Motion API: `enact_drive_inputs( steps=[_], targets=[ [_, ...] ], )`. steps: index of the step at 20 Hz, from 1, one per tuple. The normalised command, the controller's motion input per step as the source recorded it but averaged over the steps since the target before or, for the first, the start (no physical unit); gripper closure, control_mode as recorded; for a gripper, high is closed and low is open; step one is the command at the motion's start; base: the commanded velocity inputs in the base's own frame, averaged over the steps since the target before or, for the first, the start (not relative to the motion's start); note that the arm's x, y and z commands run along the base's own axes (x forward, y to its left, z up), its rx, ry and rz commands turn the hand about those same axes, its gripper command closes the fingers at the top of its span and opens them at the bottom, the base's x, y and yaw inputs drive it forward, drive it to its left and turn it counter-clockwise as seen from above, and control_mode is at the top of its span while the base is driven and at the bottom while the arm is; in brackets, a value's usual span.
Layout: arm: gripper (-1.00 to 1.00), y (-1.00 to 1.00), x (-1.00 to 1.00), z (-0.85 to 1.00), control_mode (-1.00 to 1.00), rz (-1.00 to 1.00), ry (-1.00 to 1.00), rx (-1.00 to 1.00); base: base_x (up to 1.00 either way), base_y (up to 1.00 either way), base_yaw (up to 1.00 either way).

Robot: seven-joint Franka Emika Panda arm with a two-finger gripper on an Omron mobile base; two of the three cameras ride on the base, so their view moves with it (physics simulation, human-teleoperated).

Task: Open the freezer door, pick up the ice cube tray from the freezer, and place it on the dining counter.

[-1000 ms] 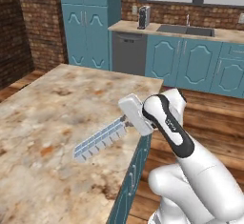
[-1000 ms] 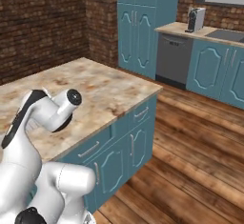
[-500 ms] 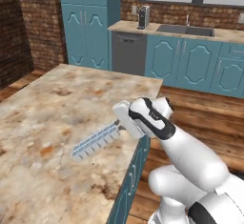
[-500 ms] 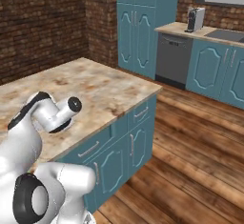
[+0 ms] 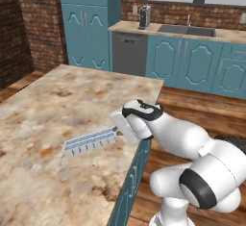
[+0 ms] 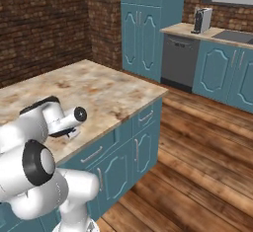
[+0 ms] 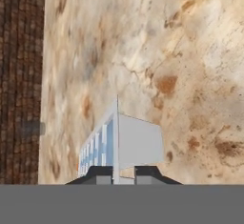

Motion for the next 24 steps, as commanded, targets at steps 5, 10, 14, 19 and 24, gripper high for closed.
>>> enact_drive_inputs(
  steps=[5, 10, 14, 19, 24],
  targets=[
    [1.00, 0.04, 0.12, -0.37, -1.00, 0.01, 0.06, -0.04, 0.00, 0.00, 0.00],
    [1.00, 0.03, 0.00, -0.17, -1.00, 0.02, 0.19, -0.02, 0.00, 0.00, 0.00],
    [1.00, 0.00, 0.00, -0.06, -1.00, 0.02, 0.12, 0.00, 0.00, 0.00, 0.00],
    [1.00, 0.09, 0.00, -0.04, -1.00, 0.00, 0.02, -0.01, 0.00, 0.00, 0.00],
    [1.00, 0.25, 0.00, -0.32, -1.00, 0.00, 0.00, -0.07, 0.00, 0.00, 0.00]
  ],
)
